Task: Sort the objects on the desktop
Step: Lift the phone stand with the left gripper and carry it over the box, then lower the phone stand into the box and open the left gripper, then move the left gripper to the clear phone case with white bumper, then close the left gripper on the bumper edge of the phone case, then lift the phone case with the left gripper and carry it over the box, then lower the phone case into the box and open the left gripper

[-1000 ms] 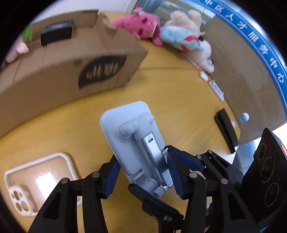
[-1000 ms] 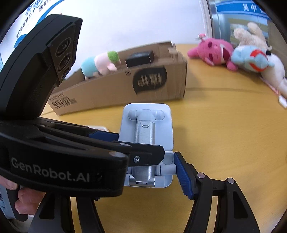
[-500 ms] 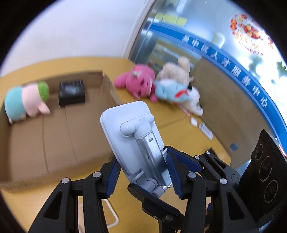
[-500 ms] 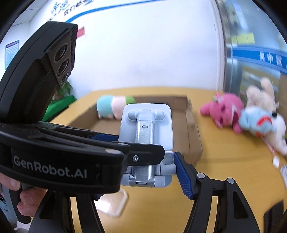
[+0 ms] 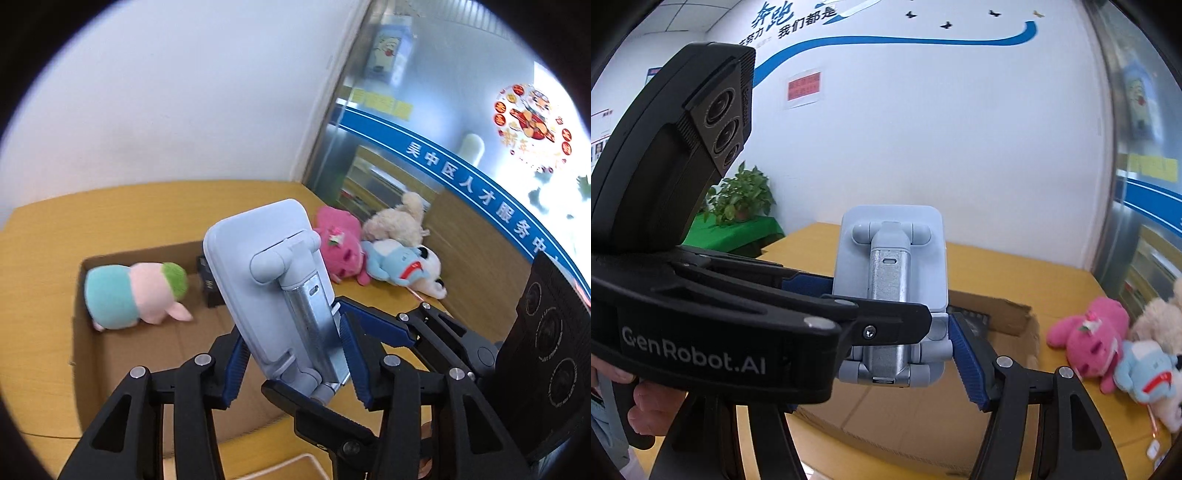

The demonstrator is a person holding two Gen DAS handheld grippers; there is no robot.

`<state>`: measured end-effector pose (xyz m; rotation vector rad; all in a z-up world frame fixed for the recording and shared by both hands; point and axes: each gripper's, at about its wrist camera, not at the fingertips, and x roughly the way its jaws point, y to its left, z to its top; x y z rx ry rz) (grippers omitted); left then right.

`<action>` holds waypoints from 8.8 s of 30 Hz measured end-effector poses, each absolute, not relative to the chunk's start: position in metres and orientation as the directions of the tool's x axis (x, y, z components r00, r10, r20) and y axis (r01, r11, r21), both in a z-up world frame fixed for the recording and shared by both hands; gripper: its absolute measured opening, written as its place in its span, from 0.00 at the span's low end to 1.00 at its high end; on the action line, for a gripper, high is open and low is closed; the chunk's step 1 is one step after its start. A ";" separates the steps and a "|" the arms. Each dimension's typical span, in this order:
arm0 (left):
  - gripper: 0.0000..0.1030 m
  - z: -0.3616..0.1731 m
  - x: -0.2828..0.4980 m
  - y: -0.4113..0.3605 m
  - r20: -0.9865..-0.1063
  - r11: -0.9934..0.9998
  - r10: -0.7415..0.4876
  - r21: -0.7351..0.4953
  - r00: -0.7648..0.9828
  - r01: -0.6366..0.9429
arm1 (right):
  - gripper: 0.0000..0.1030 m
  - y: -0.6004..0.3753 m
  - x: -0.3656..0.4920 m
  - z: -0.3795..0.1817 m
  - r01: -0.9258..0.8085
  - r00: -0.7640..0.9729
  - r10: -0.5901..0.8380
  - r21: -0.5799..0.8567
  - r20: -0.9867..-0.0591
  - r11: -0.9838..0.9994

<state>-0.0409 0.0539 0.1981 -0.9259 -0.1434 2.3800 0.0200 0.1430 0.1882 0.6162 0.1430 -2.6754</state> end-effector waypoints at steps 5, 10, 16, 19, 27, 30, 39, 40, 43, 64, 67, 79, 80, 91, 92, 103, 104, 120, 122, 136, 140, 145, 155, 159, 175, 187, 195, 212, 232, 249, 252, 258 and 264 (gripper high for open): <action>0.43 0.194 -0.067 0.014 -0.602 -0.851 0.522 -0.318 -0.605 -0.418 | 0.62 0.106 -0.022 0.193 0.456 -0.777 -0.426 0.051 -0.463 -0.888; 0.43 0.174 -0.093 -0.019 -0.646 -0.875 0.483 -0.326 -0.591 -0.358 | 0.62 0.064 -0.061 0.183 0.493 -0.729 -0.462 0.081 -0.505 -0.866; 0.43 0.128 -0.130 -0.049 -0.726 -0.892 0.452 -0.356 -0.518 -0.280 | 0.62 0.029 -0.109 0.143 0.503 -0.631 -0.500 0.178 -0.593 -0.846; 0.43 0.099 -0.149 -0.056 -0.775 -0.901 0.434 -0.358 -0.459 -0.245 | 0.62 0.015 -0.133 0.116 0.492 -0.568 -0.514 0.235 -0.643 -0.838; 0.43 0.043 -0.183 -0.063 -0.871 -0.920 0.389 -0.352 -0.300 -0.170 | 0.62 0.016 -0.172 0.041 0.430 -0.402 -0.536 0.364 -0.742 -0.826; 0.45 0.031 -0.191 -0.063 -0.902 -0.934 0.354 -0.325 -0.248 -0.150 | 0.62 0.013 -0.185 0.025 0.400 -0.343 -0.548 0.409 -0.763 -0.820; 0.49 0.009 -0.202 -0.063 -0.966 -0.975 0.203 -0.185 -0.160 -0.121 | 0.62 0.012 -0.201 -0.018 0.271 -0.188 -0.592 0.538 -0.784 -0.798; 0.50 0.007 -0.203 -0.064 -0.969 -0.978 0.189 -0.172 -0.156 -0.117 | 0.62 0.012 -0.202 -0.021 0.261 -0.178 -0.596 0.546 -0.783 -0.796; 0.51 0.006 -0.204 -0.062 -0.978 -0.984 0.157 -0.142 -0.140 -0.110 | 0.62 0.013 -0.203 -0.029 0.230 -0.158 -0.596 0.558 -0.787 -0.797; 0.57 0.090 -0.119 -0.097 -0.847 -0.997 0.067 -0.041 -0.527 -0.062 | 0.81 0.042 -0.157 0.013 0.292 -0.303 -0.564 0.489 -0.768 -0.822; 0.63 0.112 -0.088 -0.093 -0.775 -0.996 0.083 -0.053 -0.627 -0.067 | 0.93 0.066 -0.120 0.041 0.326 -0.469 -0.436 0.308 -0.768 -0.894; 0.64 0.122 0.004 -0.030 -0.628 -0.987 0.152 -0.052 -0.764 -0.153 | 0.99 0.121 0.002 0.091 0.310 -0.714 -0.287 0.079 -0.639 -0.947; 0.64 0.121 0.009 -0.025 -0.627 -0.986 0.156 -0.056 -0.763 -0.155 | 0.99 0.127 0.002 0.092 0.311 -0.714 -0.289 0.081 -0.637 -0.947; 0.64 0.084 0.056 -0.009 -0.704 -0.960 0.278 -0.188 -0.654 -0.205 | 0.99 0.184 0.062 0.072 0.330 -0.673 -0.346 0.154 -0.654 -0.931; 0.64 0.077 0.060 -0.010 -0.716 -0.957 0.289 -0.196 -0.635 -0.214 | 0.99 0.190 0.070 0.063 0.342 -0.647 -0.366 0.174 -0.669 -0.923; 0.64 -0.011 0.054 -0.012 -0.822 -0.906 0.423 -0.371 -0.382 -0.203 | 0.99 0.213 0.087 -0.034 0.332 -0.380 -0.550 0.445 -0.744 -0.832; 0.64 -0.015 0.052 -0.009 -0.824 -0.903 0.429 -0.378 -0.370 -0.205 | 0.99 0.209 0.085 -0.035 0.330 -0.378 -0.549 0.446 -0.745 -0.832; 0.63 -0.008 0.053 0.011 -0.795 -0.892 0.450 -0.382 -0.406 -0.241 | 1.00 0.188 0.062 -0.036 0.362 -0.369 -0.594 0.478 -0.715 -0.800; 0.63 0.009 0.057 0.011 -0.758 -0.884 0.467 -0.384 -0.456 -0.266 | 1.00 0.192 0.064 -0.023 0.366 -0.409 -0.600 0.479 -0.687 -0.798; 0.63 0.004 0.064 0.006 -0.742 -0.869 0.494 -0.427 -0.453 -0.248 | 0.99 0.209 0.091 0.002 0.401 -0.530 -0.584 0.425 -0.615 -0.812; 0.63 -0.004 0.056 0.004 -0.763 -0.880 0.475 -0.424 -0.439 -0.215 | 0.93 0.217 0.076 -0.013 0.312 -0.547 -0.497 0.387 -0.673 -0.868; 0.56 -0.014 0.041 0.006 -0.788 -0.897 0.441 -0.396 -0.429 -0.194 | 0.78 0.214 0.054 -0.026 0.266 -0.548 -0.398 0.298 -0.735 -0.917; 0.09 -0.031 0.038 -0.001 -0.827 -0.923 0.383 -0.357 -0.411 -0.142 | 0.16 0.204 0.047 -0.046 0.245 -0.549 -0.263 0.148 -0.793 -0.958; 0.09 -0.032 0.040 0.001 -0.830 -0.926 0.378 -0.348 -0.411 -0.149 | 0.08 0.202 0.049 -0.046 0.248 -0.552 -0.247 0.126 -0.796 -0.961; 0.07 0.016 0.047 0.022 -0.780 -0.919 0.393 -0.327 -0.486 -0.218 | 0.06 0.218 0.073 0.005 0.225 -0.670 -0.259 0.143 -0.696 -0.964; 0.07 0.103 0.016 0.043 -0.651 -0.897 0.441 -0.303 -0.618 -0.321 | 0.06 0.245 0.064 0.098 0.190 -0.824 -0.187 0.050 -0.535 -0.981; 0.07 0.154 -0.007 0.012 -0.582 -0.919 0.393 -0.268 -0.712 -0.289 | 0.06 0.220 0.029 0.150 0.270 -0.869 -0.241 -0.005 -0.431 -0.963; 0.07 0.105 -0.059 -0.049 -0.725 -0.961 0.275 -0.233 -0.631 -0.151 | 0.06 0.150 -0.059 0.104 0.362 -0.730 -0.392 0.169 -0.560 -0.917; 0.07 0.003 -0.085 -0.033 -0.939 -0.977 0.195 -0.163 -0.284 -0.135 | 0.10 0.148 -0.094 -0.024 0.272 -0.422 -0.332 0.231 -0.844 -0.934; 0.16 -0.006 -0.082 -0.051 -0.959 -0.980 0.190 -0.172 -0.211 -0.101 | 0.45 0.134 -0.105 -0.029 0.279 -0.250 -0.457 0.388 -0.854 -0.878; 0.18 0.012 -0.077 -0.056 -0.942 -0.973 0.222 -0.199 -0.253 -0.112 | 0.47 0.137 -0.098 -0.018 0.300 -0.288 -0.445 0.362 -0.848 -0.883; 0.19 0.045 -0.097 -0.051 -0.903 -0.959 0.278 -0.245 -0.327 -0.141 | 0.61 0.146 -0.083 -0.002 0.309 -0.342 -0.435 0.338 -0.833 -0.889; 0.19 0.020 -0.145 -0.013 -0.926 -0.947 0.302 -0.264 -0.229 -0.182 | 0.62 0.144 -0.079 -0.008 0.301 -0.332 -0.441 0.349 -0.834 -0.887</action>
